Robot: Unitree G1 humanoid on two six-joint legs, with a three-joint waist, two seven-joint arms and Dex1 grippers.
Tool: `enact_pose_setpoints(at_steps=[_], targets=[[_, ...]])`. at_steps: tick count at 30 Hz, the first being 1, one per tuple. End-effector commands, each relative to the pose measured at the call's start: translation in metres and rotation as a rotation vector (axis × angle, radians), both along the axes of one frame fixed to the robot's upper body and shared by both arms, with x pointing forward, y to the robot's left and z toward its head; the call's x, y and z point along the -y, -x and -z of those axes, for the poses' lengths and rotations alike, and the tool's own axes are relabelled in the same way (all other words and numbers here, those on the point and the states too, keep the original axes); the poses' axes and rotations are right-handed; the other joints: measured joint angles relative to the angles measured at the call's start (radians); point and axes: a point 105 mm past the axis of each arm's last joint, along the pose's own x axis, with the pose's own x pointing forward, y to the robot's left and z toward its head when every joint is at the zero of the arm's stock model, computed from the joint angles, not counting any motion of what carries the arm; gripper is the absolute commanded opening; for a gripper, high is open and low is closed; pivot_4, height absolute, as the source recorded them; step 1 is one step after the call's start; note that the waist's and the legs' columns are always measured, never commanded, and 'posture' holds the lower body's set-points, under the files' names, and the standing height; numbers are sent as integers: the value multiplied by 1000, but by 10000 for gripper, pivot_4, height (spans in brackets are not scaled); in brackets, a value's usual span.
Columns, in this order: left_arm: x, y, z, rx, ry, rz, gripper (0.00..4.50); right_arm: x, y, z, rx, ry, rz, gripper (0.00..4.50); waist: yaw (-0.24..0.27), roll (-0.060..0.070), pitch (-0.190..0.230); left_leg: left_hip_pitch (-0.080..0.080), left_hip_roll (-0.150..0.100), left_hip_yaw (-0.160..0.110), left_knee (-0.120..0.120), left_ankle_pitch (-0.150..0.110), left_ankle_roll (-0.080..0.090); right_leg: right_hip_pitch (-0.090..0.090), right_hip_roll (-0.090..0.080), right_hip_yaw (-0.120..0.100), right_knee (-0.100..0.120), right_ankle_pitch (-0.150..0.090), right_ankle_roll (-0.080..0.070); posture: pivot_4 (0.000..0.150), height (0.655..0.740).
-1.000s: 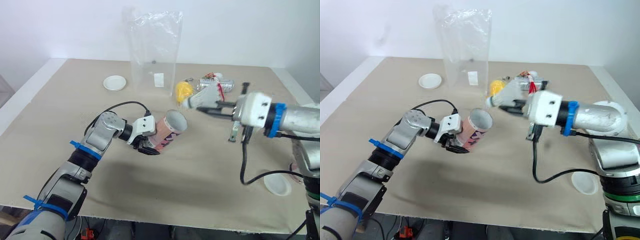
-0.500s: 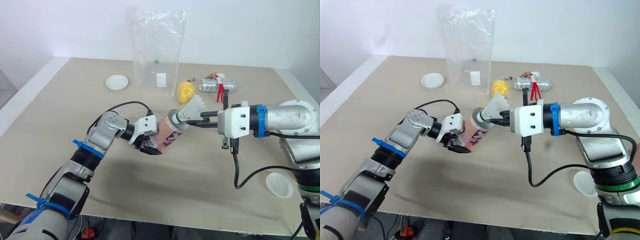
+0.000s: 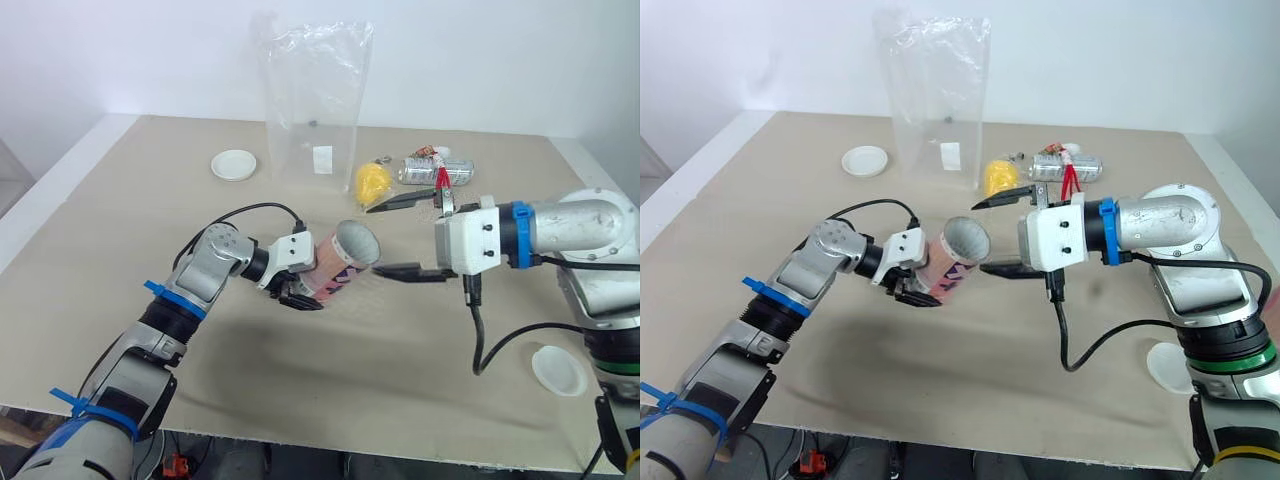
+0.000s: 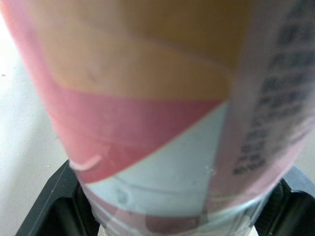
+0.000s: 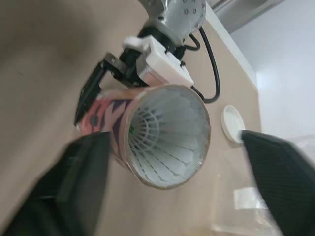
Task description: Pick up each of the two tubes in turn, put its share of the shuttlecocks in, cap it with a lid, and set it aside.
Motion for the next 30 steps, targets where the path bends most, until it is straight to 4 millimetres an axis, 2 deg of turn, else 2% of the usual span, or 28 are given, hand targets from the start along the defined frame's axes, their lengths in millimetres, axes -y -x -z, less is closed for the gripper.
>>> enact_pose_setpoints(at_steps=[1,3,5,10,13,16,18,21,30], targets=[[-1,3,11,-21,-42,9,33705,12,4,-39,-47,-198,56,44706,0,0,0,0,0,0,0,0,0,0,0,0,0,0,0,1500,7400],[-3,3,12,-2,-65,19,33705,23,-1,-51,-174,-319,126,44706,0,0,0,0,0,0,0,0,0,0,0,0,0,1,-2,1500,7400],[-5,2,15,28,-103,34,33705,30,-3,-52,-295,-362,180,44706,0,0,0,0,0,0,0,0,0,0,0,0,0,4,-7,1500,7400],[-2,3,11,77,-137,79,33705,38,-7,-48,-438,-361,264,44706,-2,0,0,1,1,0,0,0,0,0,0,-1,0,4,-8,1500,7400],[1,3,6,85,-132,94,33705,33,-12,-47,-417,-314,286,37024,-4,0,0,1,1,1,0,0,0,0,0,-1,0,3,-6,1500,7400],[4,3,3,84,-128,101,33705,12,-8,-33,-369,-143,256,21781,-5,0,0,1,1,1,0,0,0,-1,0,-1,0,1,-2,1500,7400],[4,3,2,79,-129,108,33705,-2,-4,-24,-385,-87,224,9736,-4,0,0,0,1,1,-1,0,0,-2,0,-1,0,0,-2,1500,7400],[6,5,2,65,-124,118,33705,-13,-3,-20,-353,-24,186,862,-4,0,0,-2,1,1,-1,0,-1,-3,-1,-1,0,-1,-1,1500,7400],[7,7,-4,34,-101,117,33705,-19,-16,9,-326,175,151,862,-4,0,0,-3,0,0,-1,-2,-1,-3,0,-2,0,-2,-3,1500,7400]])
